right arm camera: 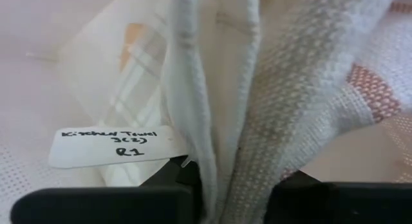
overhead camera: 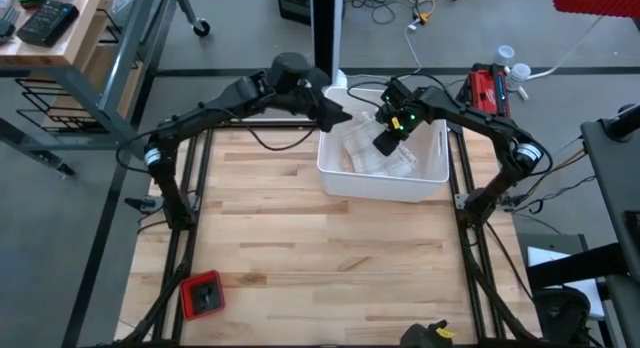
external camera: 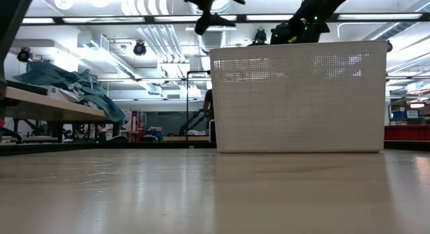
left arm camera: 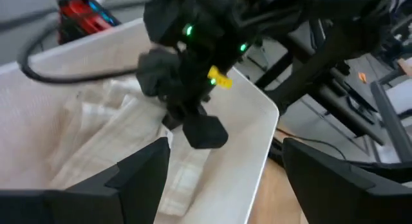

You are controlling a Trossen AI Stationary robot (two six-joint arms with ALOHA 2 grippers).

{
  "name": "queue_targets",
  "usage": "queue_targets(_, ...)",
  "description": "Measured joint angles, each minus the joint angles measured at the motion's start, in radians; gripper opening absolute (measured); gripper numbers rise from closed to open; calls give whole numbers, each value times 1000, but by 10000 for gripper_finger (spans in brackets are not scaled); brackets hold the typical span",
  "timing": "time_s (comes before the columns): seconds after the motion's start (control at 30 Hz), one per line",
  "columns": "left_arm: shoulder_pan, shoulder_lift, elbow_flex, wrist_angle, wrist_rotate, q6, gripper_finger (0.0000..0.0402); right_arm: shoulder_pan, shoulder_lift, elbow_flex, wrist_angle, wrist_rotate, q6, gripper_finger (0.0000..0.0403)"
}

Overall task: Fold towel
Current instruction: Put the stack of folded kitchen towels into the white laundry bin

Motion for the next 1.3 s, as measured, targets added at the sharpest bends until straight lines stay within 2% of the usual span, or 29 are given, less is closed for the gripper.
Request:
queue_targets(0.13, -6, -47, 0, -4, -61, 21, 281, 0, 23, 0, 4, 4, 3, 60)
queue_targets(0.17, -8, -56, 0, -4, -73, 31, 278, 0, 26, 0, 5, 5, 2, 71)
queue_targets(0.43, -15, -69, 0, -28, -101, 55, 265, 0, 2, 1, -3, 15, 19, 274)
queue_targets(0.53, -15, -63, -2, -41, -103, 67, 266, 0, -22, 2, -30, 97, 33, 316)
queue_targets(0.67, -19, -59, -4, -52, -103, 70, 272, 0, -52, 40, -104, 205, 36, 333)
queue_targets(0.87, -28, -59, -4, -51, -103, 84, 279, 0, -109, 118, -160, 213, 38, 320)
queue_targets(1.0, -34, -59, -4, -50, -103, 91, 281, 6, -151, 154, -139, 253, 27, 286)
queue_targets(1.13, -46, -59, -4, -50, -100, 98, 277, 24, -159, 140, -118, 264, 3, 209)
queue_targets(1.3, -74, -59, -4, -52, -100, 118, 266, 36, -100, 84, -58, 265, 25, 76)
